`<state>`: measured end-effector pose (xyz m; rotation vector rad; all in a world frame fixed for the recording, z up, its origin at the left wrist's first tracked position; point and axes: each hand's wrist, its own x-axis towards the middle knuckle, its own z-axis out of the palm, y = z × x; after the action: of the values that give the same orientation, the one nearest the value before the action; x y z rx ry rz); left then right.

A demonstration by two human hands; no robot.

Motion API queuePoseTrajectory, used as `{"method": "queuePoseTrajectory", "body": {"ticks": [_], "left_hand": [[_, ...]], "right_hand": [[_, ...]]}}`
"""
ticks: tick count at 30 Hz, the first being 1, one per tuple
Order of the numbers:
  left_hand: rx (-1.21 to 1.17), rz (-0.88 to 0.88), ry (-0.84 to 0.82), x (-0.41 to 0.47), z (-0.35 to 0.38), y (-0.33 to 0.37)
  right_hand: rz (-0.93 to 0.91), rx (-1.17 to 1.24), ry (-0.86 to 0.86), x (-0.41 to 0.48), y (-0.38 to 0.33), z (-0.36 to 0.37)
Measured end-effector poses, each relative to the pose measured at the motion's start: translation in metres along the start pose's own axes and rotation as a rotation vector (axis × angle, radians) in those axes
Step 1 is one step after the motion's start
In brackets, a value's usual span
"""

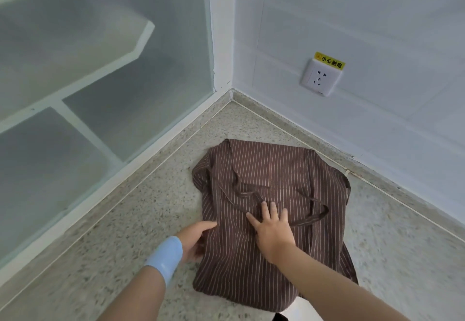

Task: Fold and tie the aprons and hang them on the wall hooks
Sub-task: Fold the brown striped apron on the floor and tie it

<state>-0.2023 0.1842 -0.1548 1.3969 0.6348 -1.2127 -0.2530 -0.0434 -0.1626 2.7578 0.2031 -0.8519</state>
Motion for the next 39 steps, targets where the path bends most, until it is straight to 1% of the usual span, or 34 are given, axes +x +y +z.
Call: {"method": "queuePoseTrajectory", "body": {"ticks": [2,3,4,5,7,8,10,13,15,16,17,19,20,22,23,25,26,27,28,29,30,31,33,35,37,39], "left_hand": [[-0.109,-0.016,-0.051,-0.002,-0.002,-0.016],[-0.197,0.008,-0.086,-0.003,-0.003,-0.023],[-0.313,0.025,-0.146,-0.006,-0.002,-0.028],[-0.406,0.045,-0.201,-0.009,0.001,-0.032],[-0.468,0.099,-0.265,-0.019,0.011,-0.037],[-0.445,0.142,-0.256,-0.02,0.015,-0.038],[-0.273,0.265,-0.156,-0.022,0.024,-0.04],[0.109,0.425,0.028,-0.028,0.035,-0.039],[0.23,0.493,0.094,-0.031,0.042,-0.036],[0.267,0.515,0.085,-0.032,0.047,-0.035],[0.33,0.555,0.09,-0.033,0.051,-0.034],[0.501,0.598,0.115,-0.027,0.058,-0.033],[0.552,0.591,0.112,-0.024,0.06,-0.033],[0.552,0.537,0.123,-0.017,0.065,-0.035],[0.541,0.531,0.165,-0.014,0.065,-0.035],[0.536,0.509,0.289,-0.011,0.066,-0.034],[0.53,0.486,0.324,-0.01,0.066,-0.033],[0.53,0.453,0.327,-0.008,0.066,-0.033],[0.534,0.411,0.3,-0.007,0.066,-0.032],[0.536,0.347,0.257,-0.002,0.066,-0.032],[0.563,0.313,0.23,0.004,0.065,-0.033],[0.6,0.282,0.227,0.009,0.065,-0.034],[0.641,0.273,0.278,0.012,0.069,-0.033],[0.687,0.3,0.328,0.008,0.071,-0.029],[0.705,0.315,0.336,0.009,0.067,-0.027],[0.63,0.318,0.357,0.008,0.061,-0.025]], "right_hand": [[-0.034,-0.053,0.077,-0.009,-0.014,-0.009],[-0.079,0.01,0.155,-0.015,-0.024,-0.011],[-0.118,0.158,0.228,-0.021,-0.033,-0.011],[-0.132,0.389,0.287,-0.028,-0.042,-0.012],[-0.037,0.883,0.283,-0.039,-0.059,-0.018],[0.037,1.061,0.272,-0.042,-0.065,-0.019],[0.141,1.255,0.294,-0.045,-0.072,-0.022],[0.223,1.362,0.314,-0.047,-0.07,-0.028],[0.254,1.441,0.296,-0.048,-0.062,-0.033],[0.268,1.468,0.271,-0.049,-0.057,-0.034],[0.283,1.461,0.238,-0.049,-0.052,-0.036],[0.321,1.371,0.202,-0.048,-0.038,-0.033],[0.363,1.33,0.186,-0.046,-0.03,-0.029],[0.476,1.227,0.138,-0.044,-0.012,-0.018],[0.511,1.133,0.12,-0.045,-0.005,-0.014],[0.509,0.809,0.13,-0.046,0.003,-0.004],[0.459,0.661,0.177,-0.047,0.003,0.001],[0.38,0.586,0.25,-0.048,0.002,0.003],[0.279,0.56,0.306,-0.049,0.0,0.005],[0.185,0.561,0.31,-0.048,-0.003,0.009],[0.111,0.566,0.297,-0.047,-0.006,0.012],[0.068,0.578,0.244,-0.046,-0.009,0.017],[0.059,0.614,0.116,-0.045,-0.013,0.026],[0.05,0.612,0.057,-0.044,-0.016,0.033],[0.036,0.597,0.102,-0.044,-0.019,0.034],[0.053,0.608,0.203,-0.046,-0.02,0.031]]}}
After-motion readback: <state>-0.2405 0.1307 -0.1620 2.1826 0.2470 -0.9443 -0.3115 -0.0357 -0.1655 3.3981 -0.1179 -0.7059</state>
